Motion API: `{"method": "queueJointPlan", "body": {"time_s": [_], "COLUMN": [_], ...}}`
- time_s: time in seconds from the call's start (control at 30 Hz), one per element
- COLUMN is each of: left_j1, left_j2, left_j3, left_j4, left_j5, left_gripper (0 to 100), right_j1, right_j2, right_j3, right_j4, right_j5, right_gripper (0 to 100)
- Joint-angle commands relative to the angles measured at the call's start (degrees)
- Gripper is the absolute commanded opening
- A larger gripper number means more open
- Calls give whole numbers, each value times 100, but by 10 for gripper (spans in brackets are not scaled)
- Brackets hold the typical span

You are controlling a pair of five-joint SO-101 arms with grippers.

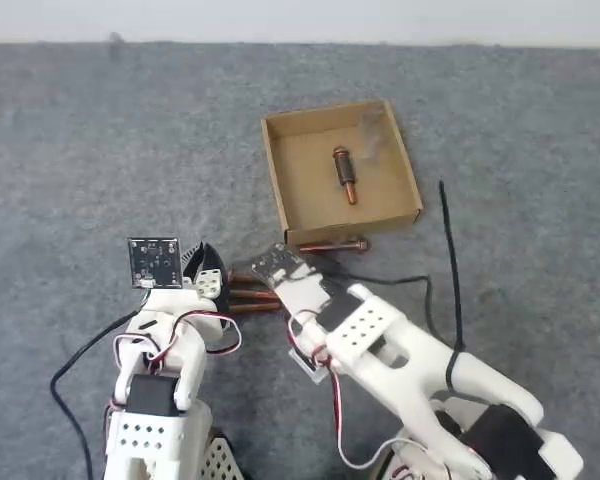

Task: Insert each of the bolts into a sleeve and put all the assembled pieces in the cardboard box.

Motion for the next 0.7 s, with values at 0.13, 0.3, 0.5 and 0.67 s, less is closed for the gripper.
{"method": "queueJointPlan", "body": {"time_s": [0.13, 0.3, 0.5, 0.67], "left_j1": [18, 18, 18, 18], "left_j2": [-114, -114, -114, -114], "left_j3": [-57, -57, -57, -57], "left_j4": [9, 9, 9, 9], "left_j5": [-70, -70, -70, -70], "left_gripper": [12, 12, 12, 12], "right_j1": [-4, 189, 453, 1068], "right_j2": [-4, -4, -84, -295], "right_j3": [563, 571, 413, 237], "right_j4": [-884, -927, -884, -875], "right_j5": [-53, -53, -53, -62], "right_gripper": [125, 20, 26, 26]}}
